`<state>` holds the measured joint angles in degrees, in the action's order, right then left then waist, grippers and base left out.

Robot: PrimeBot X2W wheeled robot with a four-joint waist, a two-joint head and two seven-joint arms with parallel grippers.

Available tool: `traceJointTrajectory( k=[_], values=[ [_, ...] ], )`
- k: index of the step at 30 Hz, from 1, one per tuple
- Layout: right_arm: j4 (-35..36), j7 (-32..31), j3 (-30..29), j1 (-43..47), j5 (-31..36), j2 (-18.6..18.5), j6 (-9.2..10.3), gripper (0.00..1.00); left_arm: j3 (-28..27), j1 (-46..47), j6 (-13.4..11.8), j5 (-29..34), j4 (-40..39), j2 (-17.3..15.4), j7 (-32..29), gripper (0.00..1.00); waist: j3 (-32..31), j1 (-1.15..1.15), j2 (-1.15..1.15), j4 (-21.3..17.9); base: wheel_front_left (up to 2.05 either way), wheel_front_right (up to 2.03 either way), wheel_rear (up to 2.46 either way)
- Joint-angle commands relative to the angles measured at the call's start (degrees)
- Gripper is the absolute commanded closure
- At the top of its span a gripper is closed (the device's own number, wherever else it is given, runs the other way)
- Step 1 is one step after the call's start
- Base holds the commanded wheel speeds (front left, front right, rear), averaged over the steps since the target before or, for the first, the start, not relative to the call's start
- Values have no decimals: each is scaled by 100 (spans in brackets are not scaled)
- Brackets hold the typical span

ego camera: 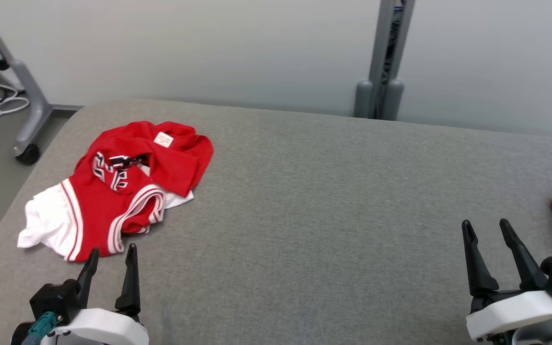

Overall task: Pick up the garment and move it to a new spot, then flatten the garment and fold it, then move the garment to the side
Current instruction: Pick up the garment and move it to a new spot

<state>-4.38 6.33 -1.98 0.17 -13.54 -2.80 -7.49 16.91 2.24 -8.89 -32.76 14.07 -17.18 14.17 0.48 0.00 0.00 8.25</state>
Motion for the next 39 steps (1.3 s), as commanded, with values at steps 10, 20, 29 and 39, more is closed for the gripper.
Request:
traceJointTrajectory(
  k=[10, 20, 29, 39],
  values=[
    [49, 0, -65, -126, 22, -23, -1, 0, -24, 11, -38, -59, -102, -8, 22, 0, 184, 0, 0, 1084, 0, 0, 0],
    [89, -10, -40, -223, 33, -23, -1, 0, -85, 12, -53, -68, -131, 8, 57, 0, 339, 0, 0, 1242, 0, 0, 0],
    [230, -70, -98, -407, 162, -23, -1, 0, 84, 752, 81, 4, 110, -25, -269, 0, 744, 0, 0, 921, 0, 0, 0],
    [586, -269, 5, -955, 422, -23, -1, 0, 248, 2292, 478, 55, 1238, -74, -693, 0, 1677, 0, 0, 403, 0, 0, 0]
  ],
)
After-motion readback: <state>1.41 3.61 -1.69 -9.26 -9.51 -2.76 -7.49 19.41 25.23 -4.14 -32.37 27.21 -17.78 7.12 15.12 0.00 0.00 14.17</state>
